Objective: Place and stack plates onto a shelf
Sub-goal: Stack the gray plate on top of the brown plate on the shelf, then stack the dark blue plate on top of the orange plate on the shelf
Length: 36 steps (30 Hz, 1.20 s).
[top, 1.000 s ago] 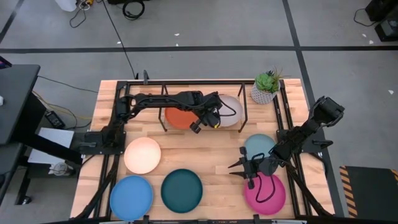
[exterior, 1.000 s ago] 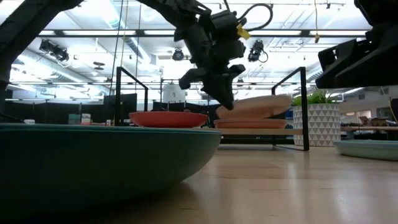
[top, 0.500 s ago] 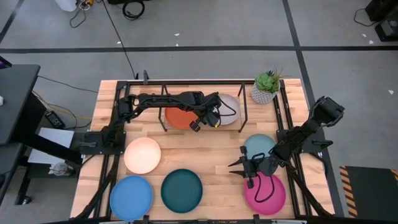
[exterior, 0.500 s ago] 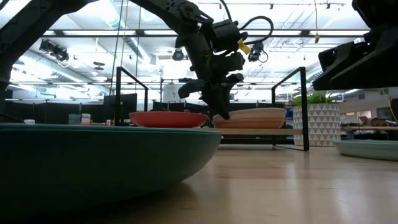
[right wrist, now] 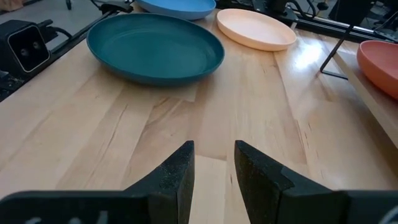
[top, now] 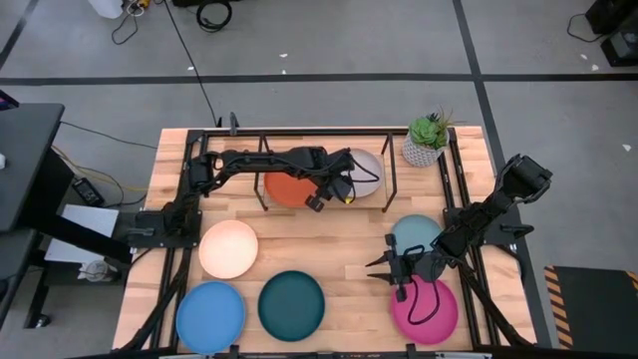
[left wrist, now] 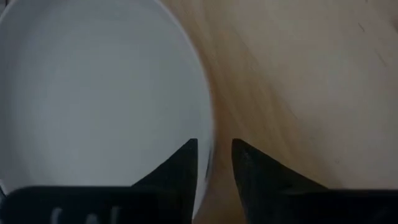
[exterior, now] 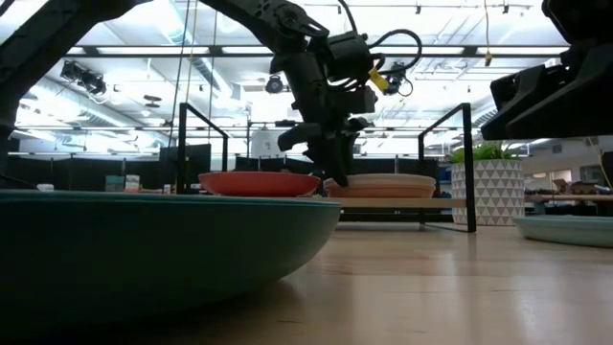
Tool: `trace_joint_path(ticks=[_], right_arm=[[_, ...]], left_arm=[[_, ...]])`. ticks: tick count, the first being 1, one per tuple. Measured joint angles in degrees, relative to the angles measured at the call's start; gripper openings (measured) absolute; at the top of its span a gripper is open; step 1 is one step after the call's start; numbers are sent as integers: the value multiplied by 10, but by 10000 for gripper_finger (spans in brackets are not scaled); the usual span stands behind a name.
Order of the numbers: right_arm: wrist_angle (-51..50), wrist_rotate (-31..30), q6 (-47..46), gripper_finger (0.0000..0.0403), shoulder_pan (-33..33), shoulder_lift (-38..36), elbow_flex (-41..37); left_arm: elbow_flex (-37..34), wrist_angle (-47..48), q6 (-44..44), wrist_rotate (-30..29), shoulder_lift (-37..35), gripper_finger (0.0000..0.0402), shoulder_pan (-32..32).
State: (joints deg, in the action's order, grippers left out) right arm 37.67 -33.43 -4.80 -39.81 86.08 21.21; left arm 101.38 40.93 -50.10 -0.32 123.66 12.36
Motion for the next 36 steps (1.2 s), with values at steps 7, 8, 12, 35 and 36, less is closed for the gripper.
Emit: trace_joint_path(ticks=[7,8,12,35,36], right_arm=[[-2,0,4,120,0,0,0],[-2,0,6,120,1,0,0],[-2,0,9,120,5,0,0],[-4,0,57,121,6,0,0],[-4,0,65,121,6,0,0]], left_arm=[[0,-12,48,35,-15,116,1],[0,-18,55,50,-18,116,3],[0,-92,112,85,-22,116,11],[1,-134,144,-66,-36,117,-42],[0,-109,150,-31,-44,117,-45]])
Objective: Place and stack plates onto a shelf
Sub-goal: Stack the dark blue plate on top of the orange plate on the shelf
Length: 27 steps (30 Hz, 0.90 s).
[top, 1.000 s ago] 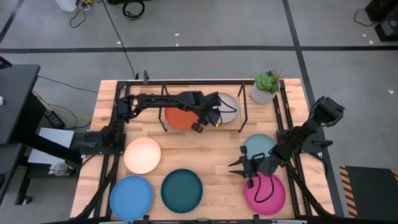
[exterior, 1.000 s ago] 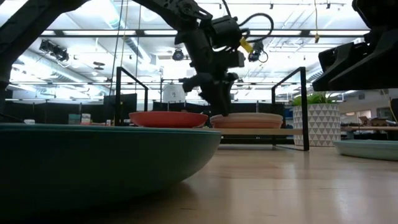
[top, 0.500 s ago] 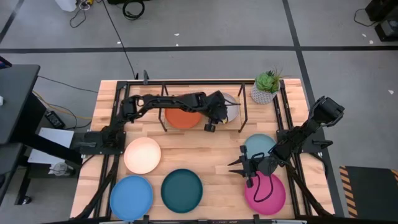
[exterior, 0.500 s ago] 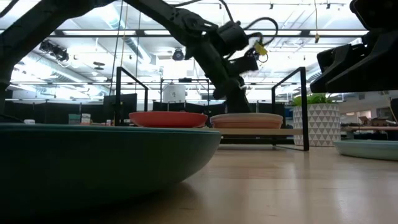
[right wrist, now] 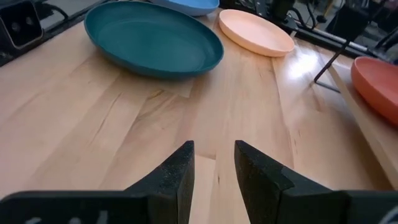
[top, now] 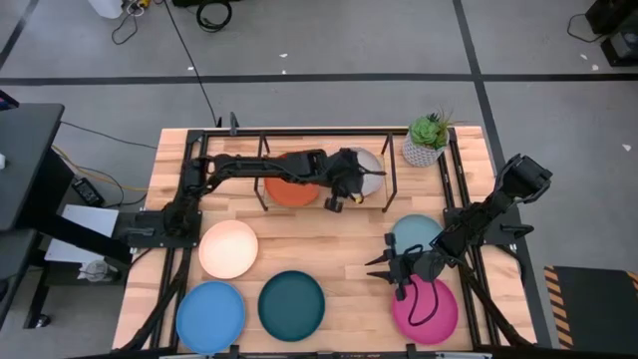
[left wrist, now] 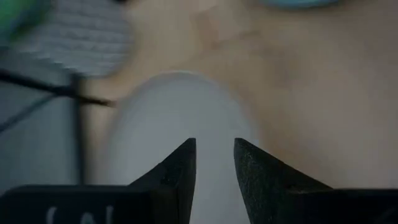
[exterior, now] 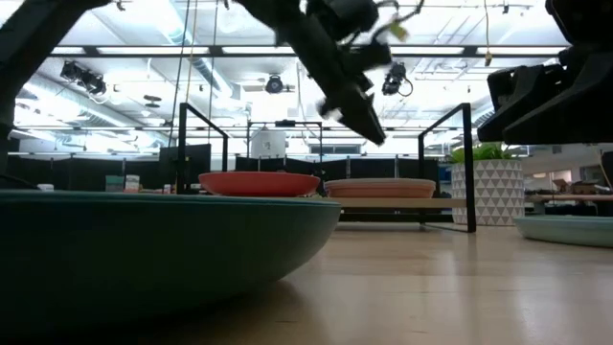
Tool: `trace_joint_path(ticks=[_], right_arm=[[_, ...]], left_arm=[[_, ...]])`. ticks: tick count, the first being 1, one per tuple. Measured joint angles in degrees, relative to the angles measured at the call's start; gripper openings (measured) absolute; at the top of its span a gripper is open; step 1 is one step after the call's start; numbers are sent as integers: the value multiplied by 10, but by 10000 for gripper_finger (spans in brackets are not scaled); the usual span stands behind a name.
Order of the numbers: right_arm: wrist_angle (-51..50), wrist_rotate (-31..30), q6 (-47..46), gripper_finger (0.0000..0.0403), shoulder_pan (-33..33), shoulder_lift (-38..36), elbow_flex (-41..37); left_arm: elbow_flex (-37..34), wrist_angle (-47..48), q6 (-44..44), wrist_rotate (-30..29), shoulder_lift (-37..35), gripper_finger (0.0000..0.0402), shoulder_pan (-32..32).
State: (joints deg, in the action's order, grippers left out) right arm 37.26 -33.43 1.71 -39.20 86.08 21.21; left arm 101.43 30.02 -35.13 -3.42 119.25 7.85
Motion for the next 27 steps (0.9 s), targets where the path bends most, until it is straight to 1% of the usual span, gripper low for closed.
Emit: trace_joint_path(ticks=[2,3,4,6,7,10,13,17,20,24,27], right_arm=[[0,-3,18,121,1,0,0],[1,-9,29,121,1,0,0],[1,-16,39,121,1,0,0],[2,-34,61,121,2,0,0],[3,-39,71,121,5,0,0],[7,-45,96,121,19,0,0],[8,-45,119,121,38,0,0],[13,-42,149,121,69,0,0],[19,-15,172,121,94,0,0],[36,32,206,121,125,0,0],[49,67,229,120,146,0,0]], left_arm=[[0,51,23,87,-18,117,-8],[0,80,46,133,-24,117,-13],[1,102,73,167,-28,117,-17],[-1,162,137,214,-29,117,-29],[-4,184,167,220,-29,117,-36],[-18,249,233,220,-29,117,-56],[-41,293,285,219,-29,117,-82],[-70,316,339,212,-29,117,-117],[-81,310,365,196,-29,117,-145],[-82,310,394,148,-30,117,-184],[-82,311,418,139,-30,117,-211]])
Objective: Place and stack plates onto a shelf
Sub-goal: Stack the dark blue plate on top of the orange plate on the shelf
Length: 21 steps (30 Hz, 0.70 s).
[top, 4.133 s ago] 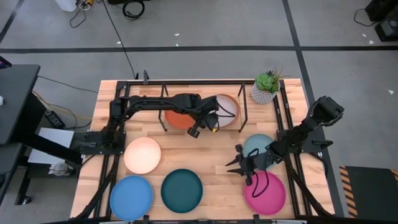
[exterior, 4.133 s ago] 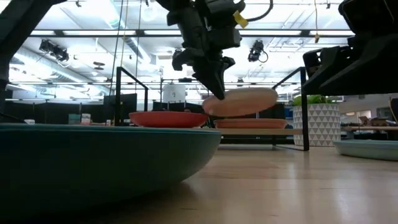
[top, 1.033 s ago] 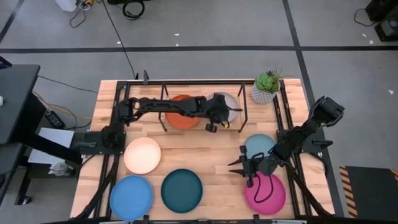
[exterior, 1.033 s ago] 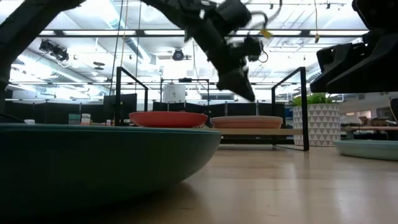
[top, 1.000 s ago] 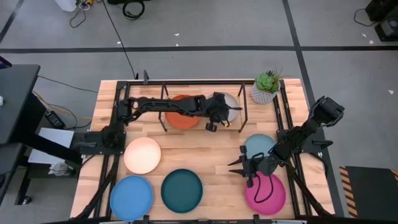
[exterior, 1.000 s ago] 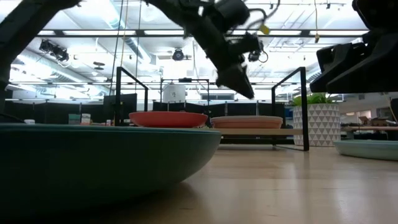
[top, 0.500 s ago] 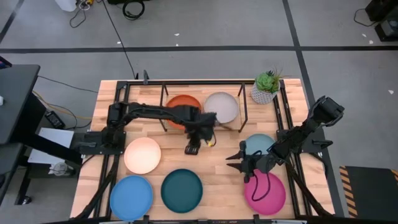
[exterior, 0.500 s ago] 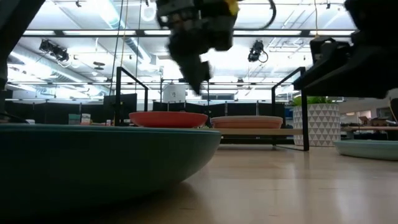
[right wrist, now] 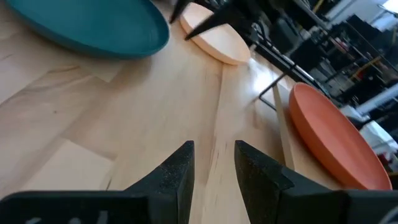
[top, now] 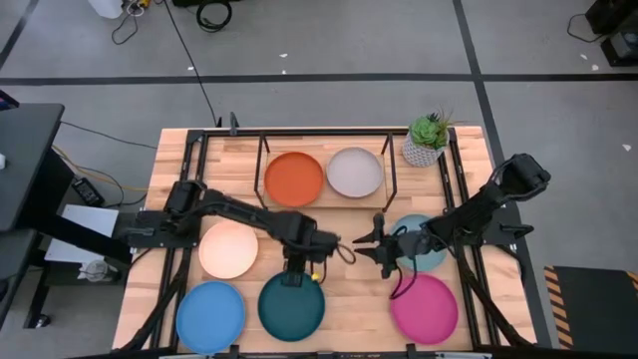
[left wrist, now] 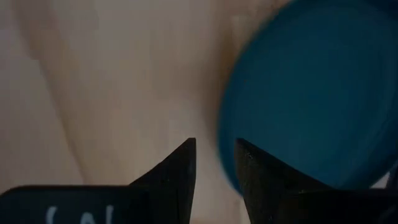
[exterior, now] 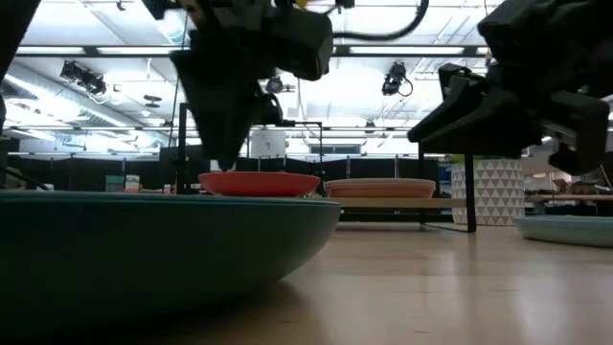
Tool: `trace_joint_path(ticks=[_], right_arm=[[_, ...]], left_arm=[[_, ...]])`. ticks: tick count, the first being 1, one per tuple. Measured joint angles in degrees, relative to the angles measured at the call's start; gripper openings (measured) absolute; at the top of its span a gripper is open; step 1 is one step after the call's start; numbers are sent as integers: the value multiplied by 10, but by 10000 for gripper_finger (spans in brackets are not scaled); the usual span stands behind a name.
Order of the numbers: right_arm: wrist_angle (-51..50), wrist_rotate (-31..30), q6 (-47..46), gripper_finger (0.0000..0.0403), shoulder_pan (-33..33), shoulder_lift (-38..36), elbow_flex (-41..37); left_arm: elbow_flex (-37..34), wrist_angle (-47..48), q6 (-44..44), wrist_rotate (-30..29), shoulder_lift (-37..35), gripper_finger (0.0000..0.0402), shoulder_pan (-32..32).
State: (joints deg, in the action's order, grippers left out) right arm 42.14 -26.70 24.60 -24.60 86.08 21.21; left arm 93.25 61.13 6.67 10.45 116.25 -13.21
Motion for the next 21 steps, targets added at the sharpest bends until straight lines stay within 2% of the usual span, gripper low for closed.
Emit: trace_joint_path(ticks=[8,12,15,18,21], right_arm=[[34,106,26,120,49,0,0],[36,128,26,120,60,0,0],[37,133,26,120,63,0,0],[36,133,21,120,63,0,0],[34,133,18,120,63,0,0]], left_arm=[[0,-29,25,-52,0,117,-37],[-7,-55,17,-55,-1,117,-36],[-51,-126,0,-26,0,117,-28],[-76,-151,-1,13,0,117,-16],[-89,-152,-1,15,0,113,-6]])
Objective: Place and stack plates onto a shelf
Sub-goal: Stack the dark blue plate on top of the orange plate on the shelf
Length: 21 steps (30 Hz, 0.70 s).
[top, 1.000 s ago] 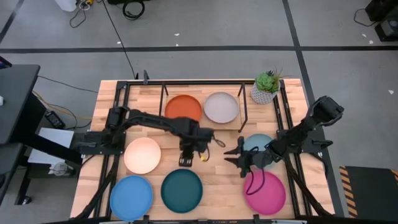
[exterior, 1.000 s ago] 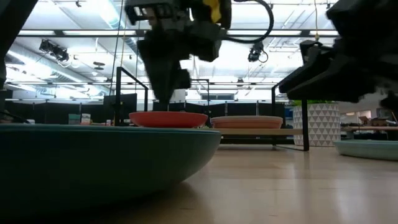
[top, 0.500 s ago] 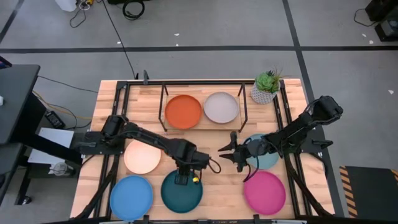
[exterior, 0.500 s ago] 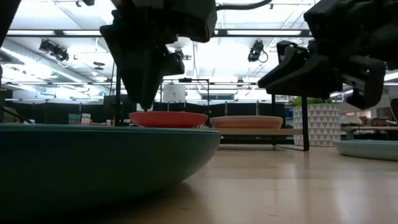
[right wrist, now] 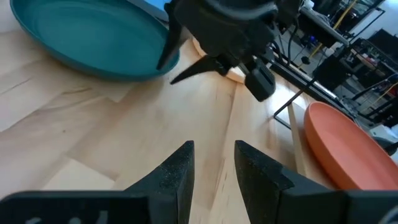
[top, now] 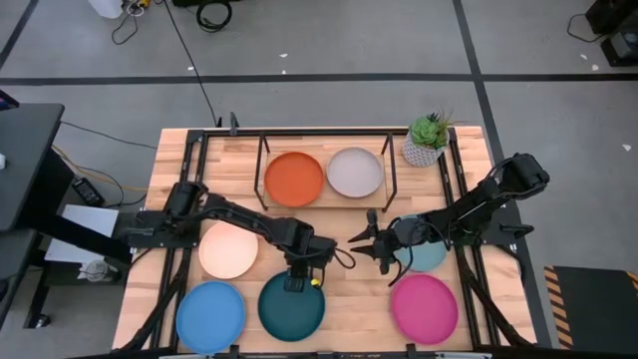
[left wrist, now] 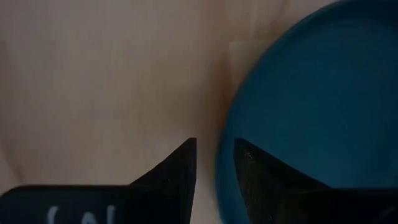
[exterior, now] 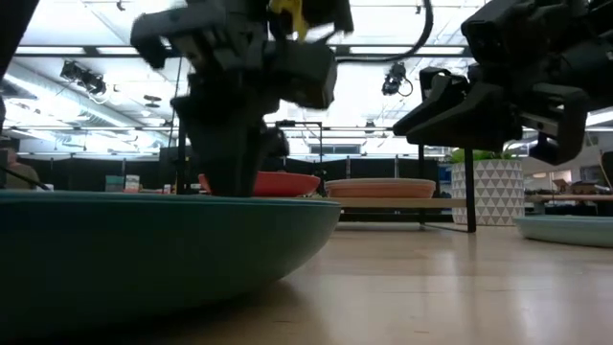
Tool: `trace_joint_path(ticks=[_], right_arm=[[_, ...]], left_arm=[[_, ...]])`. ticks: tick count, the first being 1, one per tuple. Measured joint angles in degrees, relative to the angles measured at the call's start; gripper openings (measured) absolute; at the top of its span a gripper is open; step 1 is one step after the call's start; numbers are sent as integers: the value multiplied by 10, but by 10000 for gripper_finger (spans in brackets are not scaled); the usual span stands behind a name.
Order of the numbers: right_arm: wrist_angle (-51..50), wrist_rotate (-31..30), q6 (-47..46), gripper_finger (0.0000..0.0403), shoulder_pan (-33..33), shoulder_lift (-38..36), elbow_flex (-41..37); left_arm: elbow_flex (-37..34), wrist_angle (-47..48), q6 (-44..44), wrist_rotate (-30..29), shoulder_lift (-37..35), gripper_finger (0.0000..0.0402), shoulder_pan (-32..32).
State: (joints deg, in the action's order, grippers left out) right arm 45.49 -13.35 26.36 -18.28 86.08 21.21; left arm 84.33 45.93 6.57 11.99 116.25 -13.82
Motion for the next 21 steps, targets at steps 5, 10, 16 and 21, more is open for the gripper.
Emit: trace_joint_path(ticks=[5,10,16,21], right_arm=[[-4,0,-25,120,0,0,0],[-7,0,-39,120,0,0,0],[-18,0,-66,120,-1,0,0],[-24,0,-93,120,-1,0,0]], left_arm=[[-31,-36,-4,33,0,92,6],[-34,-34,-30,48,0,45,9],[-33,-13,-57,54,-12,13,15],[-19,30,-77,38,-51,13,36]])
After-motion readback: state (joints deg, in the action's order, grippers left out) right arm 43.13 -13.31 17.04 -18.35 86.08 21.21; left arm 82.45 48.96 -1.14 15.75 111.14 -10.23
